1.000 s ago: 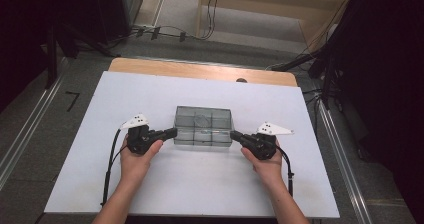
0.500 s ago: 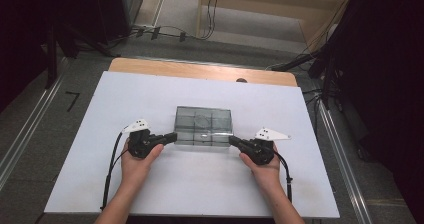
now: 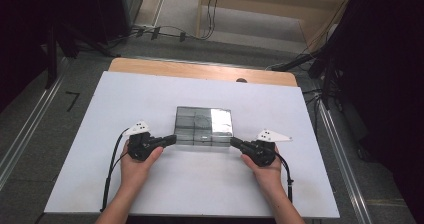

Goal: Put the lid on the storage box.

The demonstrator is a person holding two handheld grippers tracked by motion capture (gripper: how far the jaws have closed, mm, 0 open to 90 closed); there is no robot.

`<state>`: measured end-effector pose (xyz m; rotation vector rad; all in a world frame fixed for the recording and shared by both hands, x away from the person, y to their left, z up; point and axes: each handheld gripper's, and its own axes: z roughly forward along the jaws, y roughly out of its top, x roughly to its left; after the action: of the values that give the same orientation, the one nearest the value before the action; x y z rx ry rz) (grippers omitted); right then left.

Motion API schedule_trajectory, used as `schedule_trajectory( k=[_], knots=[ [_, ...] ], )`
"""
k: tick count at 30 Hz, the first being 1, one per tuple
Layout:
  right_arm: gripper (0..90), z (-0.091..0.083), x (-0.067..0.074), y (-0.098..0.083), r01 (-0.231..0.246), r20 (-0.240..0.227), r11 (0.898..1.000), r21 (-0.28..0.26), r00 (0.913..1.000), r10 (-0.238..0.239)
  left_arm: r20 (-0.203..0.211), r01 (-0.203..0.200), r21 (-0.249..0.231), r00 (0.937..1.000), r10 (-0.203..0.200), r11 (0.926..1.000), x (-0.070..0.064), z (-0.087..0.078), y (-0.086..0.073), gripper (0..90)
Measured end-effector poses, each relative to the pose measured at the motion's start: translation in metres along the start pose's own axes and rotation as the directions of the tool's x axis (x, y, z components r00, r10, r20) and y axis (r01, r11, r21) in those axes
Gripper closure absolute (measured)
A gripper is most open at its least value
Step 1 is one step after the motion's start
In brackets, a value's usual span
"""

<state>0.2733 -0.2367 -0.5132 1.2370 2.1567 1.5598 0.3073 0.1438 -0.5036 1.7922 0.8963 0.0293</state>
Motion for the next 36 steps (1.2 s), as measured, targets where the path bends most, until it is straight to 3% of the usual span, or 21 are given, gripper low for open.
schedule_trajectory(
  k=[8, 12, 15, 18, 22, 29, 32, 36],
  knots=[
    [80.4, -0.012, -0.001, -0.005, 0.021, 0.035, 1.000, 0.022, 0.9991, -0.021, -0.005, -0.019, 0.019, 0.9998, 0.019, 0.9996, -0.004, -0.007, -0.003, 85.3],
    [71.8, -0.021, 0.000, -0.006, 0.031, 0.046, 0.999, 0.019, 0.9984, -0.032, -0.022, -0.046, 0.002, 0.9987, 0.046, 0.9989, -0.008, -0.017, -0.003, 74.7],
    [58.4, -0.028, 0.002, -0.008, 0.033, 0.045, 0.999, 0.005, 0.9984, -0.033, -0.035, -0.058, -0.023, 0.9977, 0.058, 0.9980, -0.009, -0.026, -0.004, 64.9],
    [41.6, -0.033, 0.005, -0.008, 0.043, 0.030, 0.999, -0.015, 0.9986, -0.043, -0.084, -0.085, -0.046, 0.9932, 0.081, 0.9953, -0.011, -0.035, -0.005, 51.7],
    [26.3, -0.042, 0.013, -0.008, 0.063, 0.042, 0.997, -0.043, 0.9972, -0.062, -0.097, -0.111, -0.071, 0.9898, 0.104, 0.9912, -0.014, -0.048, -0.007, 37.3],
    [9.1, -0.057, 0.017, -0.008, 0.080, 0.078, 0.995, -0.055, 0.9941, -0.075, -0.114, -0.160, -0.068, 0.9819, 0.152, 0.9848, -0.019, -0.064, -0.012, 7.9],
    [7.0, -0.064, 0.015, -0.008, 0.078, 0.093, 0.995, -0.065, 0.9930, -0.072, -0.106, -0.177, -0.064, 0.9797, 0.170, 0.9820, -0.020, -0.071, -0.014, 0.6],
    [0.7, -0.075, 0.012, -0.009, 0.071, 0.110, 0.994, -0.077, 0.9920, -0.062, -0.124, -0.172, -0.072, 0.9789, 0.162, 0.9825, -0.018, -0.082, -0.018, 0.0]
  ],
)
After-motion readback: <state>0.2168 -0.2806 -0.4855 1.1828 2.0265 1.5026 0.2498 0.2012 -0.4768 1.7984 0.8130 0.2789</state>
